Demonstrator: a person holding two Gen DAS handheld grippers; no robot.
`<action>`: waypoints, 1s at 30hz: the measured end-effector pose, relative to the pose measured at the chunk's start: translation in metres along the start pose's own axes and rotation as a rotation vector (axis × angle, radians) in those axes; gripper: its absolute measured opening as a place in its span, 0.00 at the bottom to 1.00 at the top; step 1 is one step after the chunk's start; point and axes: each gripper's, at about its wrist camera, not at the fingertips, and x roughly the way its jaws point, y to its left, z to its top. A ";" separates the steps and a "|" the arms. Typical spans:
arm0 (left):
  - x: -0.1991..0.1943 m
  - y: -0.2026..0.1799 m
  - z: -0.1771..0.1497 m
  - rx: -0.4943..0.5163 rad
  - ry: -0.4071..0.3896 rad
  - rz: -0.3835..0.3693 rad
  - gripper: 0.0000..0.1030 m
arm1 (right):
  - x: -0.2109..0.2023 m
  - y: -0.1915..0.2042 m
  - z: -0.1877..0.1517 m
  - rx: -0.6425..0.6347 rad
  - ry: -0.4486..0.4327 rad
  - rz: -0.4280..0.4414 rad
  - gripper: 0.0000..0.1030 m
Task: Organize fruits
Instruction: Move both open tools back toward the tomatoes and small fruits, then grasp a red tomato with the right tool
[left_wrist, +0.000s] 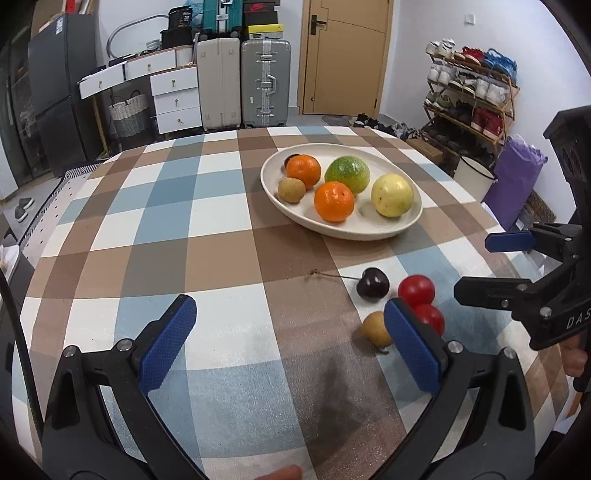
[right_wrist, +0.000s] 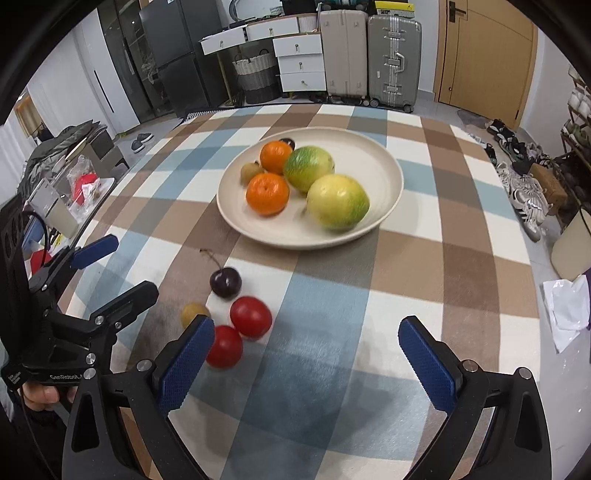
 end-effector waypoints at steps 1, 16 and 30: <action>0.001 -0.001 -0.001 0.006 0.000 -0.002 0.98 | 0.002 0.000 -0.003 0.003 0.004 0.008 0.99; 0.004 0.000 -0.012 0.007 0.002 -0.017 0.93 | 0.016 0.034 -0.029 -0.085 0.026 0.052 0.79; 0.004 0.005 -0.013 -0.017 0.002 -0.029 0.93 | 0.024 0.048 -0.034 -0.104 0.011 0.069 0.53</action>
